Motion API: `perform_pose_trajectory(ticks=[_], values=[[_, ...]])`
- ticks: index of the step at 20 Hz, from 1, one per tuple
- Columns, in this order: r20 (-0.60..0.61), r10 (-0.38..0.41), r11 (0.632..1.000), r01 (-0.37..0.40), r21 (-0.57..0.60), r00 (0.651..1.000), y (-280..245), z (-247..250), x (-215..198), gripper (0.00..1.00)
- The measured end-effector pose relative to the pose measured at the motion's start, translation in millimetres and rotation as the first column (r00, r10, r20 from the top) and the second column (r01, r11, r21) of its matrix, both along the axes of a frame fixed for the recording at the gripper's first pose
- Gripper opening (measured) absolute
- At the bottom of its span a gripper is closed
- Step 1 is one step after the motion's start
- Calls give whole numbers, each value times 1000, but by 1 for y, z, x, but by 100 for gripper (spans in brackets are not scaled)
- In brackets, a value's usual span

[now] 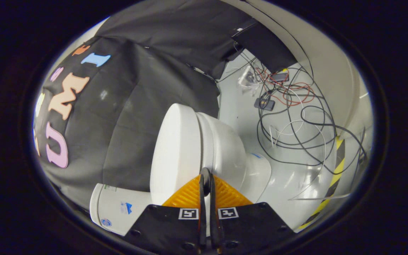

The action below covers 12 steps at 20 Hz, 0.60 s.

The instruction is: Open the toilet lid.

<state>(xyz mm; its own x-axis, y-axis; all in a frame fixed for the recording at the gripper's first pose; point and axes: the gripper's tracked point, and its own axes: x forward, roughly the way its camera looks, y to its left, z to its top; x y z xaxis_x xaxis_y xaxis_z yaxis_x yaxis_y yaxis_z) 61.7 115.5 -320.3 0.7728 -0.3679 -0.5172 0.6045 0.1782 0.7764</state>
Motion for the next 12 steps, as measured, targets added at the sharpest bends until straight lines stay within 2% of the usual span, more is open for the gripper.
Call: perform_pose_trajectory(ticks=[4, 7, 9, 12], values=[[-7, 58, 992, -59, -111, 998, 4, 42, 4, 6], [-5, 104, 969, -103, -223, 995, 14, 84, 10, 6], [9, 143, 944, -134, -302, 990, 26, 118, 16, 6], [-1, 219, 882, -199, -427, 976, 53, 166, 30, 6]])
